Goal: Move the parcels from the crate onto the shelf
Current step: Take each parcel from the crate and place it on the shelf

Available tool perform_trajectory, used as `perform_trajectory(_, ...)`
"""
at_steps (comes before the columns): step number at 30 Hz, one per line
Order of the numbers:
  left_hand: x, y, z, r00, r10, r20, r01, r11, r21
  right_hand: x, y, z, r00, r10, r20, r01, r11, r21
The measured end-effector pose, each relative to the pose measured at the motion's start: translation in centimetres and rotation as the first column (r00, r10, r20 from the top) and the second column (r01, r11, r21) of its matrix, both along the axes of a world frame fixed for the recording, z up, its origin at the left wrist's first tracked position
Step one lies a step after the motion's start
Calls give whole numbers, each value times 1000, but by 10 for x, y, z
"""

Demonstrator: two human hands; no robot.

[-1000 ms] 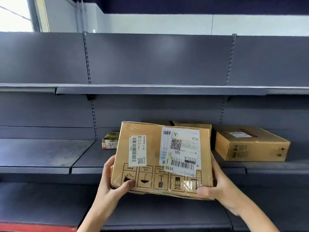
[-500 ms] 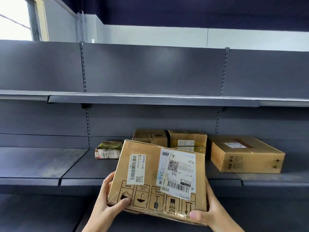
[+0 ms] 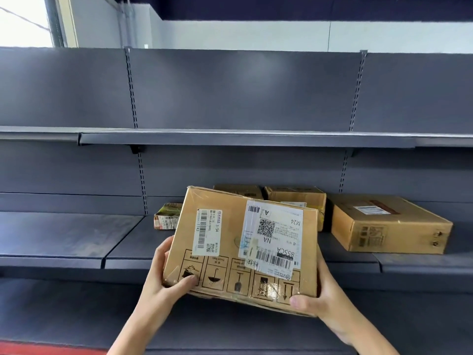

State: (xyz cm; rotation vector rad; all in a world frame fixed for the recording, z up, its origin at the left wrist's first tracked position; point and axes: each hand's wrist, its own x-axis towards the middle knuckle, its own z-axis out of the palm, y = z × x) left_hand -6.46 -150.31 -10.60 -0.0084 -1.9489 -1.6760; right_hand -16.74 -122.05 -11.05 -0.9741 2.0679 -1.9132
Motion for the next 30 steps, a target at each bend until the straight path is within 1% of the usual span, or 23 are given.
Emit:
perform_trajectory(4,2,-7,-2,1000,2,-9,-1,999,32,-3,-8,6,1000,17,-24,-17,1000,3)
perform_trajectory(11,-1,-17,-4,999,21,-33,-19,997,76,-11,-22,19,997,79,8,-79,997,23)
perform_trajectory(18,-2,-36,15,999,27,-36,-26,999,19,-12,-44,11,995,96,10,-95,995,-38)
perform_trajectory(21,8,-45,12,996,79,-33,-78,997,21,-17,-56,10,990,136,24,-135,991,-27)
perform_trajectory(25,29,-57,2,983,176,-50,-173,983,59,-21,-84,12,970,234,61,-235,972,3)
perform_trajectory(30,53,-90,-12,964,257,-64,-251,964,89,-12,-127,17,941,321,110,-323,946,1)
